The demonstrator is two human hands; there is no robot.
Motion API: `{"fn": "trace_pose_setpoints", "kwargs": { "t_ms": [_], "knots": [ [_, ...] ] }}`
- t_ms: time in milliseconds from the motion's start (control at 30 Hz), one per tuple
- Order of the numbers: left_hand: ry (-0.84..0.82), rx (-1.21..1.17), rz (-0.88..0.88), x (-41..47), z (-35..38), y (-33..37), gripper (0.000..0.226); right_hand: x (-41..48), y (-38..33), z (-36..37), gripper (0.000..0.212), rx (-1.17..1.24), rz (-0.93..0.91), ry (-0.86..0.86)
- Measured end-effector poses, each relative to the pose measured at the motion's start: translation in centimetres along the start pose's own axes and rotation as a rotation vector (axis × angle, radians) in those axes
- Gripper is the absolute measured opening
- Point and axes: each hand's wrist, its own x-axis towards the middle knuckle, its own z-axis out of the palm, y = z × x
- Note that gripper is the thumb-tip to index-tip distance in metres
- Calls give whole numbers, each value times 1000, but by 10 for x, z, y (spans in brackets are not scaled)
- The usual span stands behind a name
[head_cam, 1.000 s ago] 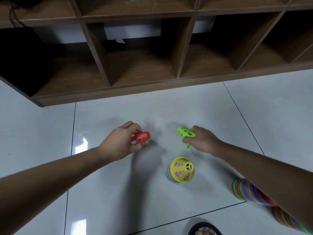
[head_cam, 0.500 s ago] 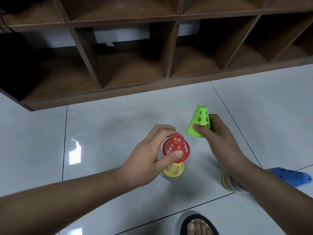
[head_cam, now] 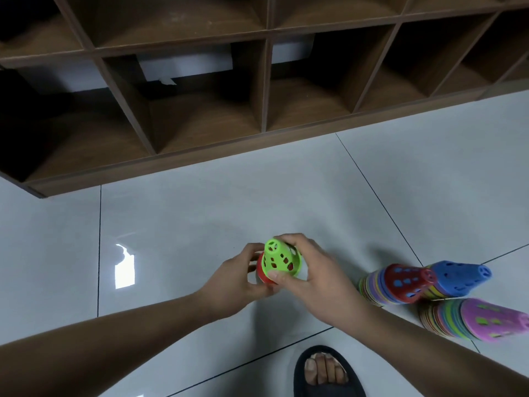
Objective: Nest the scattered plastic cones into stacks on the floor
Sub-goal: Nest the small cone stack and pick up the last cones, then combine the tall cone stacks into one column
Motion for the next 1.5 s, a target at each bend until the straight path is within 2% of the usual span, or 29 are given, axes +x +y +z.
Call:
{"fn": "trace_pose_setpoints", "kwargs": {
  "t_ms": [133,233,400,600,733,933,1100,1133,1200,1300,1400,1500],
  "knots": [
    [-57,-72,-168,0,3,-2,83,-3,19,9,54,-110,21,-18],
    [-103,-108,-240,1,10,3,80,-2,29,12,53,-139,-17,-29],
    [-106,-120,-262,11,27,11,74,-6,43,7,55,-118,-16,22],
    [-156,-118,-254,22,57,27,77,-37,81,-5,67,-64,95,100],
    [-158,-102,-250,28,78,36,81,-70,104,-15,68,-16,155,106],
    [-154,-80,-227,39,108,47,88,-116,131,-23,53,24,236,160],
    [-123,-164,-216,39,130,61,80,-147,154,-31,14,74,354,229],
    [-87,-186,-205,38,133,64,86,-152,159,-33,8,82,377,253],
    [34,-174,-161,32,135,73,98,-159,169,-36,16,69,425,314],
    [179,-40,29,20,136,92,87,-162,188,-36,21,100,517,405],
    [249,115,224,8,138,126,76,-156,206,-33,46,106,545,438],
    [277,272,406,6,147,164,65,-142,216,-31,69,67,466,458]
  ]
}}
